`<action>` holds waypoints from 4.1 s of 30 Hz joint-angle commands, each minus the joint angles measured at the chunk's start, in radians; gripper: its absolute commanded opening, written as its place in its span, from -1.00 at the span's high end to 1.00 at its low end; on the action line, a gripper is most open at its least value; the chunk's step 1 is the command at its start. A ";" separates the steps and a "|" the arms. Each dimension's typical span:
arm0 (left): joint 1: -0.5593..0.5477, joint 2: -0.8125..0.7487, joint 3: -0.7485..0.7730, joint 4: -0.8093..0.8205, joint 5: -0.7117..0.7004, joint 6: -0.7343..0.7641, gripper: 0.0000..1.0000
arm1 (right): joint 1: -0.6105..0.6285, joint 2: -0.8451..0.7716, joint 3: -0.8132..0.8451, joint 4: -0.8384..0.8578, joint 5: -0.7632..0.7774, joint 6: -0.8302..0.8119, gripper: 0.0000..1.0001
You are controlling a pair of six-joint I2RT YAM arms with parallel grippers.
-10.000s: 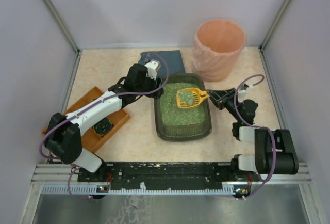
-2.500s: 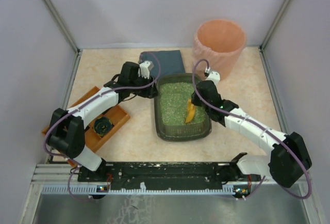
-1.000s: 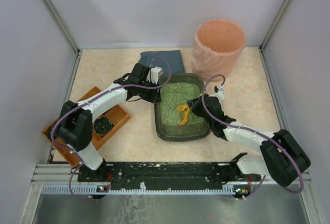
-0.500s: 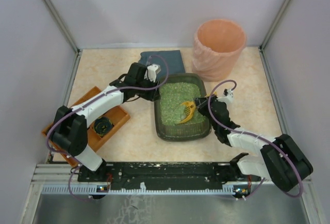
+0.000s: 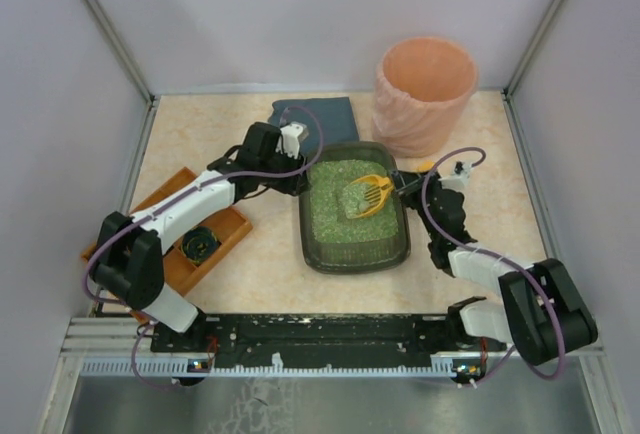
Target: Clean the litter box
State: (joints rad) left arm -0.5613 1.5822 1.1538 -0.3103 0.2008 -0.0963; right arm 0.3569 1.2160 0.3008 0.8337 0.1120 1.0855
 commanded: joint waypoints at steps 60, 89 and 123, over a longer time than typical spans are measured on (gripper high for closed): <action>0.001 -0.212 -0.122 0.170 -0.106 -0.016 -0.14 | -0.282 0.155 -0.088 0.565 -0.432 0.363 1.00; 0.001 -0.204 -0.126 0.184 -0.101 -0.012 -0.14 | -0.300 0.004 0.381 -0.011 -0.469 0.205 1.00; 0.001 -0.193 -0.106 0.152 -0.115 0.000 -0.15 | -0.343 0.503 1.411 -0.657 0.036 -0.804 1.00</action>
State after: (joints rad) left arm -0.5606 1.3830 1.0279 -0.1581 0.0868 -0.1070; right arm -0.0227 1.7519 1.6768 0.1257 0.0822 0.4831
